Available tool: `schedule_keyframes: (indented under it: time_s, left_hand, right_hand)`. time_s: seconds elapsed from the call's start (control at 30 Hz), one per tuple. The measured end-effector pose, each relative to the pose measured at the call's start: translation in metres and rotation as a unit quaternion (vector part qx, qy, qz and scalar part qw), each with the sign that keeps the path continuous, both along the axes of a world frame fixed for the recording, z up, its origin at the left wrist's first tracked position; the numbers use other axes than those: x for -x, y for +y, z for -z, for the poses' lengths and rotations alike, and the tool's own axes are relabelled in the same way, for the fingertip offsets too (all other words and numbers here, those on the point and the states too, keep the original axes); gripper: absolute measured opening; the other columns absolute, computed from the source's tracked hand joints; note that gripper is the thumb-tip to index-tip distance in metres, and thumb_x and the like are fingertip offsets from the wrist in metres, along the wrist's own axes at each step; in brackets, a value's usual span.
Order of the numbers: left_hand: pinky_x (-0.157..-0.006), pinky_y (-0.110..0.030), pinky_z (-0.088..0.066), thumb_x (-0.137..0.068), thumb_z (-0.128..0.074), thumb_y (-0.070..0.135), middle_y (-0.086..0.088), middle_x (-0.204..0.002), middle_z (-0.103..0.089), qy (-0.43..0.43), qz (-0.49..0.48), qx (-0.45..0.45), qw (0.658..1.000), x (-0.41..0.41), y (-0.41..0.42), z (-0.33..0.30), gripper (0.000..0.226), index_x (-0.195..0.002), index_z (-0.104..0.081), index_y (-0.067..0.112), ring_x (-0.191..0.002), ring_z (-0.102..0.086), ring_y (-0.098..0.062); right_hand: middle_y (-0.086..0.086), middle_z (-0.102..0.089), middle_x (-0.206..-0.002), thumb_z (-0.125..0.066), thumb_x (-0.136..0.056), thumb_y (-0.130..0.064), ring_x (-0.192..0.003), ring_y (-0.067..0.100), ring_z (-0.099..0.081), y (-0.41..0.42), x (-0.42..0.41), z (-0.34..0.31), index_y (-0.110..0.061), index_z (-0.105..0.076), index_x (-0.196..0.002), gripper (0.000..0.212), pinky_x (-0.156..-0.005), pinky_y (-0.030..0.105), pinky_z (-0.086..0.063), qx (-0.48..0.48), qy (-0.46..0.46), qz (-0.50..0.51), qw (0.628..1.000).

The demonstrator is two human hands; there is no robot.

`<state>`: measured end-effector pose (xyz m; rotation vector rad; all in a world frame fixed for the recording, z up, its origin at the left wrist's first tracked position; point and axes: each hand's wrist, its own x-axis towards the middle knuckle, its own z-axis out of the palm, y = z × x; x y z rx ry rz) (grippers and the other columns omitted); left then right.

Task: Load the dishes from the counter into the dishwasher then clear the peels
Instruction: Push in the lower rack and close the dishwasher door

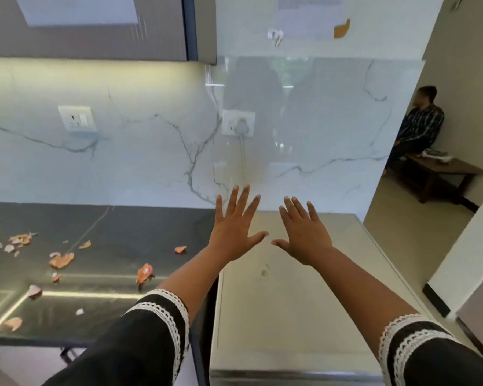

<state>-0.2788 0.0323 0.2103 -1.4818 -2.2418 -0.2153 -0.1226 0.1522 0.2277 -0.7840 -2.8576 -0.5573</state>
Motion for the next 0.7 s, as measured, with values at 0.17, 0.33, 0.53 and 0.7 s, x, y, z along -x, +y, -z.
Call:
schedule_keyframes:
  time_s: [0.17, 0.33, 0.53, 0.7]
  left_hand:
    - [-0.111, -0.060, 0.017, -0.088, -0.029, 0.074, -0.009, -0.156, 0.030, 0.043, -0.055, -0.021, 0.997, 0.043, 0.005, -0.039, 0.095, -0.153, 0.014, 0.019, -0.142, 0.030, -0.029]
    - [-0.112, -0.060, 0.015, -0.086, -0.034, 0.075, -0.009, -0.158, 0.025, 0.056, -0.061, -0.043, 0.996, 0.071, 0.014, -0.050, 0.100, -0.153, 0.011, 0.016, -0.144, 0.026, -0.029]
    - [-0.112, -0.059, 0.016, -0.087, -0.029, 0.074, -0.009, -0.155, 0.032, 0.066, -0.065, -0.052, 0.994, 0.110, 0.047, -0.069, 0.101, -0.150, 0.021, 0.013, -0.142, 0.030, -0.027]
    - [-0.112, -0.060, 0.014, -0.089, -0.037, 0.067, -0.010, -0.158, 0.025, 0.065, -0.082, -0.054, 0.993, 0.145, 0.080, -0.083, 0.100, -0.151, 0.015, 0.009, -0.144, 0.025, -0.027]
  right_hand:
    - [0.015, 0.015, -0.161, -0.029, -0.095, -0.065, -0.148, 0.029, 0.016, 0.017, 0.039, -0.043, -0.007, 0.002, -0.154, 0.089, -0.120, 0.047, 0.008, -0.032, 0.044, 0.018, 0.998]
    - [0.015, 0.015, -0.161, -0.032, -0.096, -0.063, -0.148, 0.029, 0.015, 0.032, 0.078, -0.071, -0.006, 0.004, -0.154, 0.089, -0.121, 0.046, 0.006, -0.027, 0.062, 0.023, 0.997]
    - [0.015, 0.015, -0.161, -0.036, -0.096, -0.060, -0.148, 0.029, 0.016, 0.061, 0.134, -0.082, -0.005, 0.006, -0.153, 0.090, -0.121, 0.044, 0.005, -0.042, 0.052, -0.017, 0.998]
    - [0.013, 0.013, -0.161, -0.038, -0.095, -0.061, -0.148, 0.027, 0.015, 0.097, 0.185, -0.096, -0.005, 0.007, -0.153, 0.091, -0.121, 0.043, 0.007, -0.017, 0.075, -0.019, 0.997]
